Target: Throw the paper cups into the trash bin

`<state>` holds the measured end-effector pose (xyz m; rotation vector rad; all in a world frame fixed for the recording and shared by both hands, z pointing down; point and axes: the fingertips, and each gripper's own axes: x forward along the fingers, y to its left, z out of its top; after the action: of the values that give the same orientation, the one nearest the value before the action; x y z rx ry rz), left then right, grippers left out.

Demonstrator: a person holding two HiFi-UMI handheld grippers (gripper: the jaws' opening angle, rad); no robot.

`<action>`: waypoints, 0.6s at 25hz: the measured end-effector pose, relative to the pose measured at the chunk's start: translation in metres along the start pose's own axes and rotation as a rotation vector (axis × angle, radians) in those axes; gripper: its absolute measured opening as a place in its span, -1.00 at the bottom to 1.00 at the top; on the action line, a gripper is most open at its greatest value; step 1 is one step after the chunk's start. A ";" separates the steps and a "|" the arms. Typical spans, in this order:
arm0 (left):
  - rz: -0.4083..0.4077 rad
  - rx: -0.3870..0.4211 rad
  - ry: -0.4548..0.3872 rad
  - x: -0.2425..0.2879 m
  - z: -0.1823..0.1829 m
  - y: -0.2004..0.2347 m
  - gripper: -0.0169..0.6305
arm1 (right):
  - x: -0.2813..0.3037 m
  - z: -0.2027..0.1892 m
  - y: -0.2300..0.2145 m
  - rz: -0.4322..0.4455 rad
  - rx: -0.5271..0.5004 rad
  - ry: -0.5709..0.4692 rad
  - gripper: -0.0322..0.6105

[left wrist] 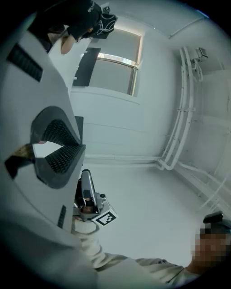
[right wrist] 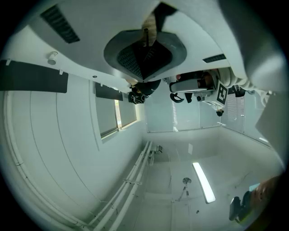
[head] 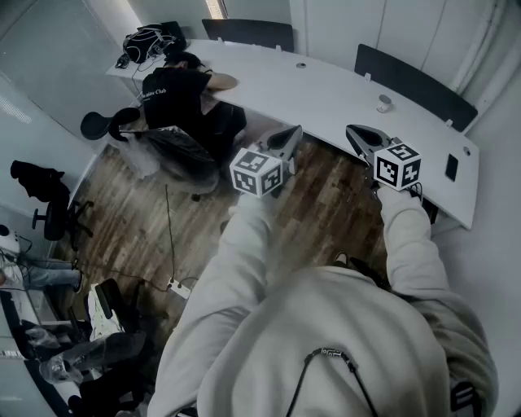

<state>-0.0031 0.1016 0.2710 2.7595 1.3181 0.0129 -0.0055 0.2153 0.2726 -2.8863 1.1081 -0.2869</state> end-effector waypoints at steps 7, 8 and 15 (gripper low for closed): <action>-0.008 -0.001 0.006 -0.008 -0.004 -0.002 -0.97 | 0.006 -0.001 0.011 -0.023 -0.064 -0.002 -0.84; -0.010 0.004 0.012 -0.010 -0.008 0.000 -0.97 | 0.008 -0.001 0.015 -0.032 -0.082 0.001 -0.84; -0.042 -0.072 -0.080 -0.006 0.006 -0.003 -0.97 | 0.005 -0.005 0.008 -0.038 -0.013 -0.028 -0.84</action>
<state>-0.0090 0.0990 0.2654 2.6431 1.3278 -0.0507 -0.0080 0.2066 0.2775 -2.9157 1.0561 -0.2414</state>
